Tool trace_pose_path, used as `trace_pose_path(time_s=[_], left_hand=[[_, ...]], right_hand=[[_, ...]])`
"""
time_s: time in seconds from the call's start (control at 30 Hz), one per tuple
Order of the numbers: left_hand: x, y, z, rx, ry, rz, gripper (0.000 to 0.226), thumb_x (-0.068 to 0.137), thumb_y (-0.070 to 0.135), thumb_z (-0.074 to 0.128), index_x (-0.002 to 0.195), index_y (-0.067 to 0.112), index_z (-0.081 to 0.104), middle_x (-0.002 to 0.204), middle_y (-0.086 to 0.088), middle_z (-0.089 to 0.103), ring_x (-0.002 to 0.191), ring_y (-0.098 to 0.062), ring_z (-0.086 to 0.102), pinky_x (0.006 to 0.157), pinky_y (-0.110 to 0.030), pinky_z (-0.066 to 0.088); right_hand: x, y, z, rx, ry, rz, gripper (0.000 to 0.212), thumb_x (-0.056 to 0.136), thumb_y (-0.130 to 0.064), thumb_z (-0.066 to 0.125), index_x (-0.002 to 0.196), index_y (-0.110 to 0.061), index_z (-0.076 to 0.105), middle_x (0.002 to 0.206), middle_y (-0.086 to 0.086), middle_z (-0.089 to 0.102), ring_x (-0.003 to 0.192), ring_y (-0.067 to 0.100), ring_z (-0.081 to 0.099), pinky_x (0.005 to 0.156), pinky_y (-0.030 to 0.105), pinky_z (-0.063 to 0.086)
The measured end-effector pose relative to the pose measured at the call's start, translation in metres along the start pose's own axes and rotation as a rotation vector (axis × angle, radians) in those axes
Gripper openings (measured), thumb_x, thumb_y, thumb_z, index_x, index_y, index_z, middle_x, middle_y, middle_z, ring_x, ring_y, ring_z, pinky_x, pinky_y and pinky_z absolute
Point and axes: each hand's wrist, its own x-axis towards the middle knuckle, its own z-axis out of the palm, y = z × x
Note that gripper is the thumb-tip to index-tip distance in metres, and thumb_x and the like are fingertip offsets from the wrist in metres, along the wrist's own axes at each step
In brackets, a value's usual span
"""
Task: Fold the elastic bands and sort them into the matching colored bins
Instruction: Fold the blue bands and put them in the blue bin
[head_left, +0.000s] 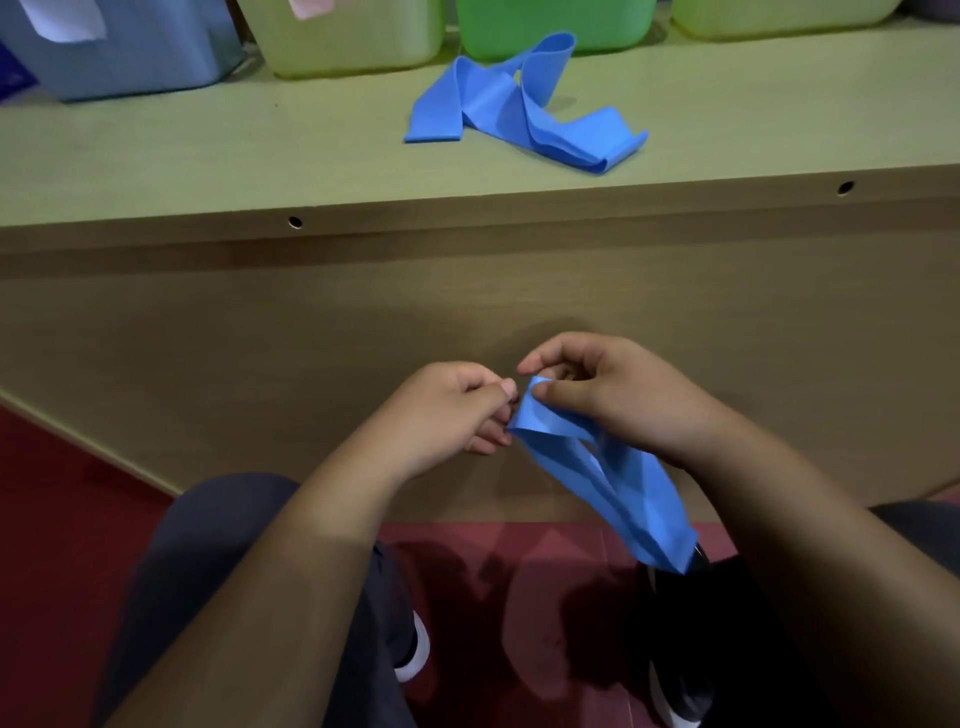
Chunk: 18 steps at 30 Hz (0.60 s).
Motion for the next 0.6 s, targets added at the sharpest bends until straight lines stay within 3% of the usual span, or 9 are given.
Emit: trace_pose_path(time_s=[0.27, 0.43, 0.53, 0.6], left_hand=[[0.003, -0.001, -0.004, -0.140, 0.037, -0.017, 0.005, 0.099, 0.013, 0.072, 0.099, 0.011, 0.076, 0.087, -0.006, 0.076, 0.075, -0.014, 0.070, 0.067, -0.026, 0.059], [0.001, 0.002, -0.007, -0.062, 0.098, 0.056, 0.006, 0.097, 0.012, 0.075, 0.100, 0.011, 0.080, 0.087, -0.002, 0.078, 0.073, -0.010, 0.071, 0.076, -0.031, 0.060], [-0.002, 0.006, -0.008, -0.002, 0.136, 0.139, 0.006, 0.096, 0.011, 0.075, 0.097, 0.014, 0.081, 0.076, 0.004, 0.075, 0.063, -0.006, 0.065, 0.072, -0.028, 0.058], [-0.004, 0.007, -0.010, 0.047, 0.152, 0.188, 0.008, 0.095, 0.013, 0.076, 0.094, 0.018, 0.082, 0.074, 0.004, 0.073, 0.063, -0.006, 0.062, 0.072, -0.029, 0.056]], right_hand=[[0.000, 0.002, -0.002, 0.061, 0.026, -0.002, 0.019, 0.099, -0.009, 0.072, 0.113, -0.022, 0.075, 0.088, -0.005, 0.071, 0.084, 0.012, 0.062, 0.082, 0.034, 0.046], [0.001, 0.005, 0.001, -0.042, 0.048, 0.019, 0.019, 0.098, -0.018, 0.073, 0.116, -0.026, 0.073, 0.094, 0.003, 0.076, 0.084, 0.012, 0.066, 0.082, 0.041, 0.053], [0.004, 0.006, 0.003, -0.125, 0.025, 0.016, 0.021, 0.097, -0.024, 0.076, 0.117, -0.029, 0.071, 0.095, -0.001, 0.077, 0.083, 0.013, 0.069, 0.086, 0.048, 0.058], [0.004, 0.006, 0.003, -0.161, 0.006, 0.000, 0.023, 0.097, -0.026, 0.076, 0.119, -0.032, 0.070, 0.091, -0.005, 0.076, 0.084, 0.014, 0.071, 0.088, 0.046, 0.057]])
